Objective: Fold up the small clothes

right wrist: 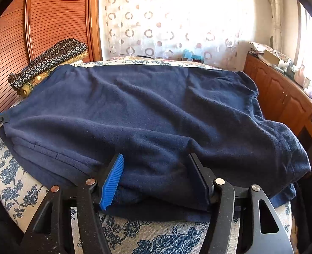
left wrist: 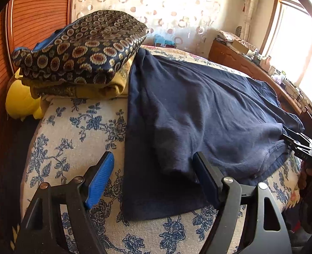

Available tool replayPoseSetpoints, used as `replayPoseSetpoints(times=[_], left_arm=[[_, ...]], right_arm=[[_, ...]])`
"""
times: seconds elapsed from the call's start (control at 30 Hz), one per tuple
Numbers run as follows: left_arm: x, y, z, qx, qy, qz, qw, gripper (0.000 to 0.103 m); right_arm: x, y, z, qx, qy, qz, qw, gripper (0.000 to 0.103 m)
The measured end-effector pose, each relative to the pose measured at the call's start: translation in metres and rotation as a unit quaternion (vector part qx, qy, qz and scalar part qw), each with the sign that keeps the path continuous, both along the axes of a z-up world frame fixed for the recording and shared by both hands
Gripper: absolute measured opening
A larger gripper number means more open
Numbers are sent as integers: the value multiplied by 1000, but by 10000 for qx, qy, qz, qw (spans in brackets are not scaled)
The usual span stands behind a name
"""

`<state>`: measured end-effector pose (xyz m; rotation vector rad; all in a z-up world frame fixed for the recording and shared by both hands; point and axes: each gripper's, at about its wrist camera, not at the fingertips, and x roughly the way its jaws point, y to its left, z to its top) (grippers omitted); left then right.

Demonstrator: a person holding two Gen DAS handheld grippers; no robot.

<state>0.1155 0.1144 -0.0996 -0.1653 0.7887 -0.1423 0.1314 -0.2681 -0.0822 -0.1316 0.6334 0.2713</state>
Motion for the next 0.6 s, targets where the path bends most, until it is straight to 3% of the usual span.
replayPoseSetpoints(times=[0.13,0.3,0.4,0.47,0.53,0.6], left_arm=[[-1,0,0,-33,-17,12,10000,77],[1,-4,0,-2,-34,-39,10000,60],[4,-7,1,-46,-30,-104,9999,42],[7,-8,1,-176,53,-190,9996,20],[9,-11,5,-161,33,-239,9996,12],[8,-19,13,-83,-62,-320,9994,10]], right_arm=[[-14,-1,0,13,-35,-23,10000,64],[-19,1,2,3,-43,-25,10000,64],[-19,1,2,5,-44,-27,10000,64],[-19,0,2,4,-43,-26,10000,64],[-19,1,2,-4,-45,-31,10000,64],[-19,0,3,2,-44,-26,10000,64]])
